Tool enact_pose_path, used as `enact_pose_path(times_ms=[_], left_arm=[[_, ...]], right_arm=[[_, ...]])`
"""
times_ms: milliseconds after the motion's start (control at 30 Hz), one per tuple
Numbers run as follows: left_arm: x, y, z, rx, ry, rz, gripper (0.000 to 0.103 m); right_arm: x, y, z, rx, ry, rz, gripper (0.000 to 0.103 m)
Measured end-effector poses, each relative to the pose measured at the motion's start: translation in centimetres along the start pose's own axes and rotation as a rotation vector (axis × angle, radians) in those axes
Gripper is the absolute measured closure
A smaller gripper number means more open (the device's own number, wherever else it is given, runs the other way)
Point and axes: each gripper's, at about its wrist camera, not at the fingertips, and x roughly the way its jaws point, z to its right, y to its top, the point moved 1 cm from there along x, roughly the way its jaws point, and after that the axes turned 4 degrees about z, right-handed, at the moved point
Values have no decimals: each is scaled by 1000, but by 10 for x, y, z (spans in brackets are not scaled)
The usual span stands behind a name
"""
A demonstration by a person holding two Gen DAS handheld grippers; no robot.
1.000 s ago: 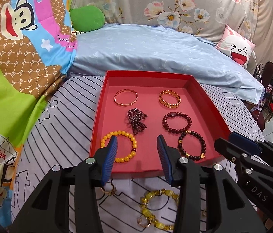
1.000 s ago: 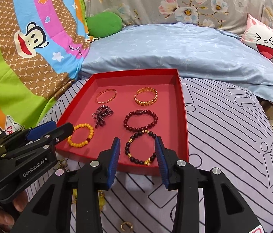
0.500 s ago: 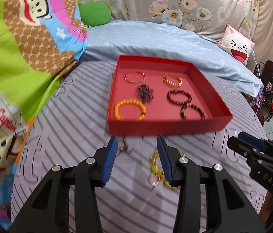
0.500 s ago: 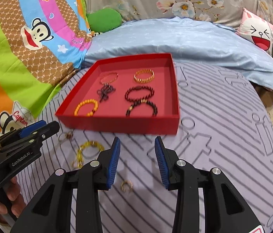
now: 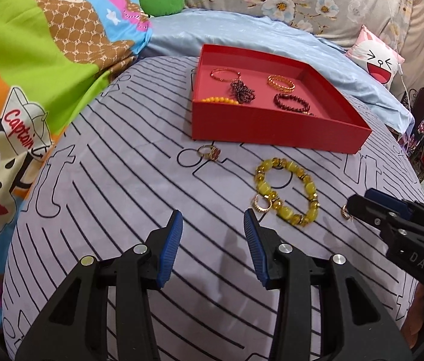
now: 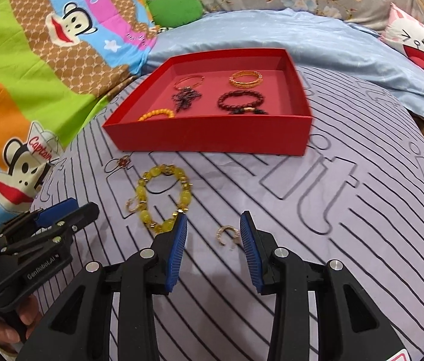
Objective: Organize jewelry
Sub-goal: 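Close the right tool on the yellow citrine bead bracelet, then close the left tool on the gold ring with the red stone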
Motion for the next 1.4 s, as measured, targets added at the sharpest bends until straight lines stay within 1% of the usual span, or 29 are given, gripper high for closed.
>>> enact_pose_path(times_ms=[233, 467, 600, 667, 733, 1133, 1400], left_arm=[[3, -1, -7, -14, 13, -5, 63], [7, 1, -11, -23, 16, -9, 63], [9, 3, -11, -21, 15, -11, 63], [10, 4, -11, -22, 14, -10, 63], [12, 7, -11, -21, 14, -8, 63], [31, 29, -5, -8, 15, 7, 63], [56, 46, -1, -18, 9, 1, 63]], right_arm=[[24, 8, -18, -43, 6, -12, 67], [43, 13, -22, -59, -1, -30, 67], [48, 10, -22, -76, -19, -31, 74], [47, 8, -22, -101, -43, -28, 86], [45, 5, -18, -95, -40, -32, 94], [28, -8, 6, 7, -23, -56, 94], [31, -6, 6, 22, -11, -64, 93]])
